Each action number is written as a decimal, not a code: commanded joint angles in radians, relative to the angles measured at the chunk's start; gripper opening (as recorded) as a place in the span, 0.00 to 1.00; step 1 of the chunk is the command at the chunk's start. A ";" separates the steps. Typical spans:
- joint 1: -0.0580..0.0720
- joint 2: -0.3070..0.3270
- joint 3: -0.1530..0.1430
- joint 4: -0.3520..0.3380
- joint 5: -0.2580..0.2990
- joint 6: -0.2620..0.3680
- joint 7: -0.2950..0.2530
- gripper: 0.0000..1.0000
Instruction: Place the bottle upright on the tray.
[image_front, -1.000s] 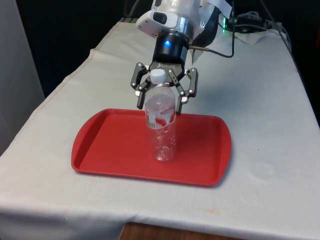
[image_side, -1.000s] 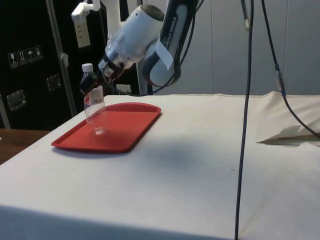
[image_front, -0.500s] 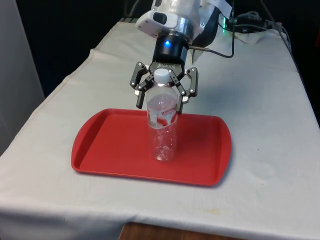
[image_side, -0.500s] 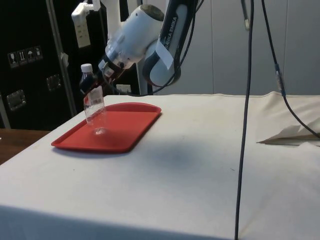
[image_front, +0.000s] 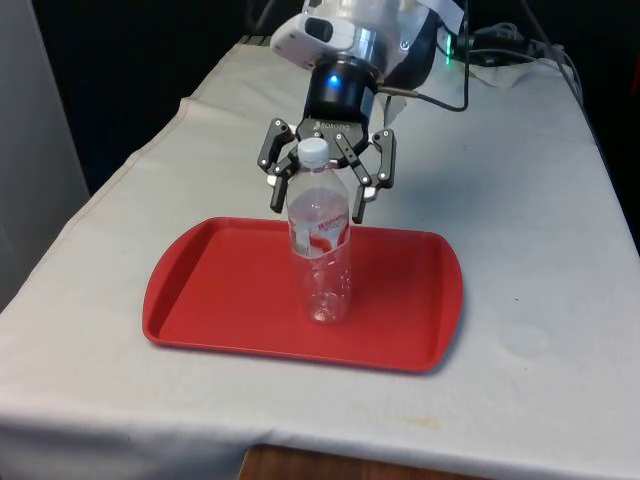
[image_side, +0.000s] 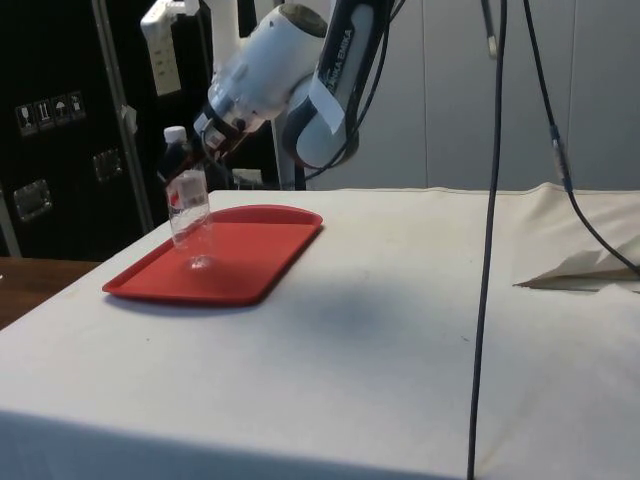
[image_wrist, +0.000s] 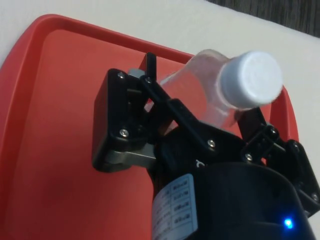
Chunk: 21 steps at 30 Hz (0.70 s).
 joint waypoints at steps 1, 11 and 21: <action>-0.001 -0.014 0.004 -0.007 -0.004 -0.012 0.002 1.00; -0.006 -0.052 0.012 -0.009 -0.007 -0.036 0.006 1.00; -0.006 -0.087 0.015 -0.009 -0.007 -0.057 0.008 1.00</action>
